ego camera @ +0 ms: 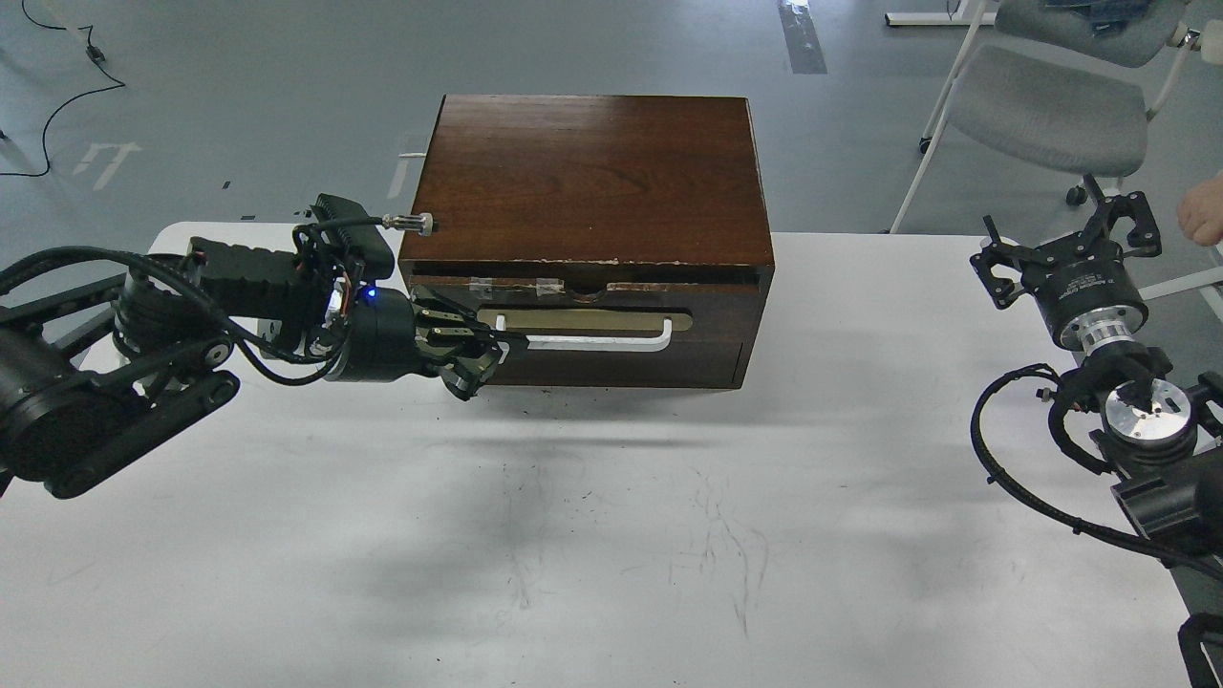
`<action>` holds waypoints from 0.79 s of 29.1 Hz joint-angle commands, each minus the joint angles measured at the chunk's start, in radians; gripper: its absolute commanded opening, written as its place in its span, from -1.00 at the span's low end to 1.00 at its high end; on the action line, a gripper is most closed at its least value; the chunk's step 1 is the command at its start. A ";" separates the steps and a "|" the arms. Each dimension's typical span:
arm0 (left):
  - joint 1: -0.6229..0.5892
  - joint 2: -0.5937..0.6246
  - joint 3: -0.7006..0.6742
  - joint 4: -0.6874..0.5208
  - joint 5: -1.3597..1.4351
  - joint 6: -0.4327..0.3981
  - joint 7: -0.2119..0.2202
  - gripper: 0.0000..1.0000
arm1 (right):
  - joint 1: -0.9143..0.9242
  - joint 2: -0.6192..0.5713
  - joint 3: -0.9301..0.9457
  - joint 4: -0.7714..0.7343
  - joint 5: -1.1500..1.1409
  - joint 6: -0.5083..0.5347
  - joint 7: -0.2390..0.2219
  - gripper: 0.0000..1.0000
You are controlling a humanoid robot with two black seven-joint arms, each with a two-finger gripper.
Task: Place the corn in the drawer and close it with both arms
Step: 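Push the drawer front with the left gripper toward the box, then press the drawer fully shut with the left gripper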
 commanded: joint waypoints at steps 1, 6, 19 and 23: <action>0.002 0.000 0.000 0.009 0.000 0.008 0.000 -1.00 | -0.001 0.001 0.001 -0.001 0.000 0.000 0.000 1.00; -0.001 -0.031 0.000 0.031 0.000 0.008 0.000 -1.00 | -0.005 0.000 0.001 -0.001 0.000 0.000 0.000 1.00; -0.003 -0.034 0.002 0.034 0.002 0.041 0.000 -1.00 | 0.004 0.001 0.003 -0.001 0.000 0.000 0.002 1.00; -0.001 -0.034 0.002 0.034 0.002 0.041 0.000 -1.00 | 0.006 0.001 0.001 -0.001 0.000 0.000 0.002 1.00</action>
